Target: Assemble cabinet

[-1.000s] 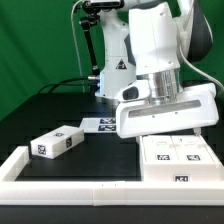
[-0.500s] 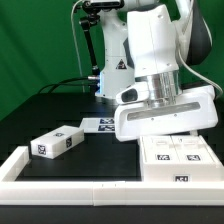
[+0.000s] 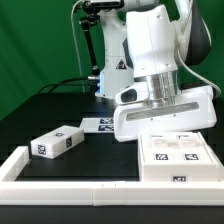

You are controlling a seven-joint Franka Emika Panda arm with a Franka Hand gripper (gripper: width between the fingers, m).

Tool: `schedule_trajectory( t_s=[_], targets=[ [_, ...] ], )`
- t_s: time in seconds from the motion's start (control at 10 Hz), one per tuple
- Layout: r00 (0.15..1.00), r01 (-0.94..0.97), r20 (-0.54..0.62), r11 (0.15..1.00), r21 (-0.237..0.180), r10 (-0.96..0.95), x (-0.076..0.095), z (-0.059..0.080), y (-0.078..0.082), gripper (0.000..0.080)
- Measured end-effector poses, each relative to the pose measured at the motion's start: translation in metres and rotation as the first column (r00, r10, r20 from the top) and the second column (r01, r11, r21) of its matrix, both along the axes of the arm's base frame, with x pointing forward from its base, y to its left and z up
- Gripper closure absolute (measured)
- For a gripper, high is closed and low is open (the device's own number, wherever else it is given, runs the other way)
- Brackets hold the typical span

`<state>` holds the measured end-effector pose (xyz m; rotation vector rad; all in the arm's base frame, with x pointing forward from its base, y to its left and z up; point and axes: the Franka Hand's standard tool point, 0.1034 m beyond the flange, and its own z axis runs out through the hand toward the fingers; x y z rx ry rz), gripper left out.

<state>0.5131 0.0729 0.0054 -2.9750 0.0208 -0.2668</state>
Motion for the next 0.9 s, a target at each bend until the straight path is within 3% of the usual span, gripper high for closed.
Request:
schedule_trajectory(
  t_s=[0.4, 0.9],
  targets=[
    [0.999, -0.037, -0.014, 0.999, -0.009, 0.037, -0.001, 0.006, -0.010, 0.0797],
    [0.998, -0.059, 0.005, 0.998, -0.031, 0.059, 0.003, 0.060, -0.013, 0.0798]
  ],
)
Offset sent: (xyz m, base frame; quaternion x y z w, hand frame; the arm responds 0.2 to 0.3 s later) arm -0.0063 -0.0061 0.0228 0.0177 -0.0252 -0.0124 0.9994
